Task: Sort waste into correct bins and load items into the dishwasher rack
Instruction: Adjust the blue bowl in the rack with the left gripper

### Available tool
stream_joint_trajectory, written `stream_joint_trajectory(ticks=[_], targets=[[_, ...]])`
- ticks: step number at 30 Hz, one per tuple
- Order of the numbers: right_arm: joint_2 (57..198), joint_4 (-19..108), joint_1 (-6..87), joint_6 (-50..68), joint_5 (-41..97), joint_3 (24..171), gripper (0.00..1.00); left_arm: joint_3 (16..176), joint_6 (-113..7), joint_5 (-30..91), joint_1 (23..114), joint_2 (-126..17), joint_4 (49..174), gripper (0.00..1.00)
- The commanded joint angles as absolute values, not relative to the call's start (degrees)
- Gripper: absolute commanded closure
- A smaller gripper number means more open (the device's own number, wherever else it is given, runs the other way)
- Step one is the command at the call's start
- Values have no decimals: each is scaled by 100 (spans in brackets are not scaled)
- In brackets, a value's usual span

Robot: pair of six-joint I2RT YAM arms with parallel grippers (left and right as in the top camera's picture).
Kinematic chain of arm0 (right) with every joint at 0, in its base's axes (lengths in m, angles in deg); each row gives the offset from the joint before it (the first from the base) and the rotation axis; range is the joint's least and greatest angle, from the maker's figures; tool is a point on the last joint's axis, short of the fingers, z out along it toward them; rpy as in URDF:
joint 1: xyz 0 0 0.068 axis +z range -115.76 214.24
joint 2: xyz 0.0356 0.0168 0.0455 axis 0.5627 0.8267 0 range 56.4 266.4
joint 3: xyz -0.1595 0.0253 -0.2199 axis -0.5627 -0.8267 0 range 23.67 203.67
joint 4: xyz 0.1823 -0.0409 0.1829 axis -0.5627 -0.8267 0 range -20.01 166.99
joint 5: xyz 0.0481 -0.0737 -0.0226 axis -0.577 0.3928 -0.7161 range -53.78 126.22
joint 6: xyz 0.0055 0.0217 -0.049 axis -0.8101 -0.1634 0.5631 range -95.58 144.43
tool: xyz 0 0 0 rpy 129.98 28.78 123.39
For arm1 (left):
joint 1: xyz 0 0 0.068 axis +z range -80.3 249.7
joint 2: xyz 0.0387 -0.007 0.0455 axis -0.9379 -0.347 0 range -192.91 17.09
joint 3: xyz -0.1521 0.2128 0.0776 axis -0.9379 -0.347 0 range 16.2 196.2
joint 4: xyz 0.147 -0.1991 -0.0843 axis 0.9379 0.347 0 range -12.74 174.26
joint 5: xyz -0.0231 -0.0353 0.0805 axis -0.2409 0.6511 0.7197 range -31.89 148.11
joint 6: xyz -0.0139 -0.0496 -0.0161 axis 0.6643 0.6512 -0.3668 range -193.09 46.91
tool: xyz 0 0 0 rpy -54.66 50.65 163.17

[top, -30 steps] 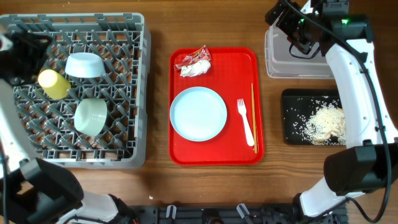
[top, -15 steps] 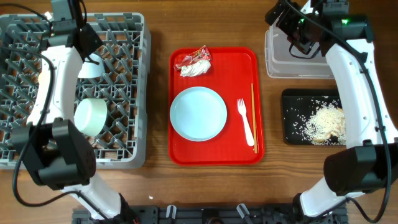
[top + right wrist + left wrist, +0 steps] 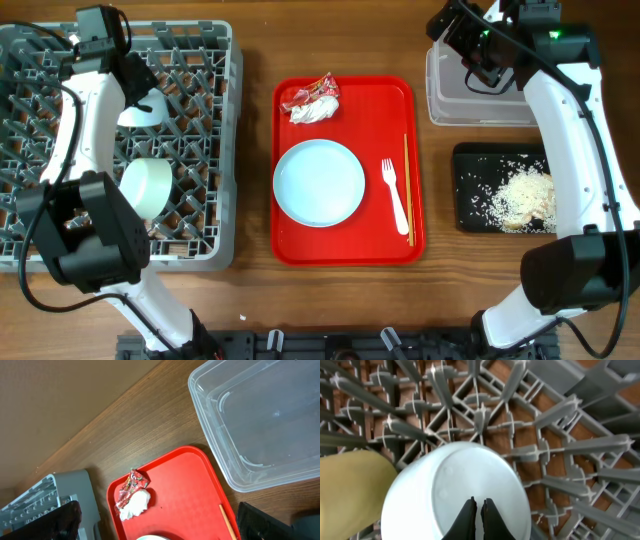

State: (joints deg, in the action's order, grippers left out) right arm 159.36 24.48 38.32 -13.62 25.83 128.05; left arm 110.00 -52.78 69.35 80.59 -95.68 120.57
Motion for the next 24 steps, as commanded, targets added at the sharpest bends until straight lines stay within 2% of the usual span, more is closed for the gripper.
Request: stream_joint_trajectory(ticks=[1, 6, 9, 11, 15, 16, 17, 18, 19, 20, 24], targets=[[16005, 2463, 3841, -1327, 2659, 12781, 0, 11018, -5472, 6889, 8169, -9638, 12341, 96], [16005, 2463, 3841, -1327, 2659, 12781, 0, 11020, -5457, 6883, 8440, -9560, 12876, 96], [16003, 2463, 3841, -1327, 2659, 12781, 0, 11020, -4976, 6881, 8560, -9225, 13082, 96], [16005, 2463, 3841, -1327, 2659, 12781, 0, 11020, -4860, 6577, 8558, -8758, 13027, 96], [16005, 2463, 3841, -1327, 2659, 12781, 0, 11020, -4860, 5233, 8558, -7925, 12894, 96], [16005, 2463, 3841, -1327, 2659, 12781, 0, 11020, -4860, 4920, 8558, -7794, 12896, 89], [16003, 2463, 3841, -1327, 2659, 12781, 0, 11020, -4860, 4575, 8558, -7687, 12900, 74], [16003, 2463, 3841, -1329, 2659, 12781, 0, 11020, -4860, 4216, 8558, -7597, 12913, 41], [16005, 2463, 3841, -1327, 2659, 12781, 1, 11020, -4862, 3727, 8558, -7520, 12975, 4], [16005, 2463, 3841, -1327, 2659, 12781, 0, 11020, -4862, 3233, 8555, -7488, 13088, 0], [16005, 2463, 3841, -1327, 2659, 12781, 0, 11018, -5383, 2037, 8446, -7485, 13639, 1]])
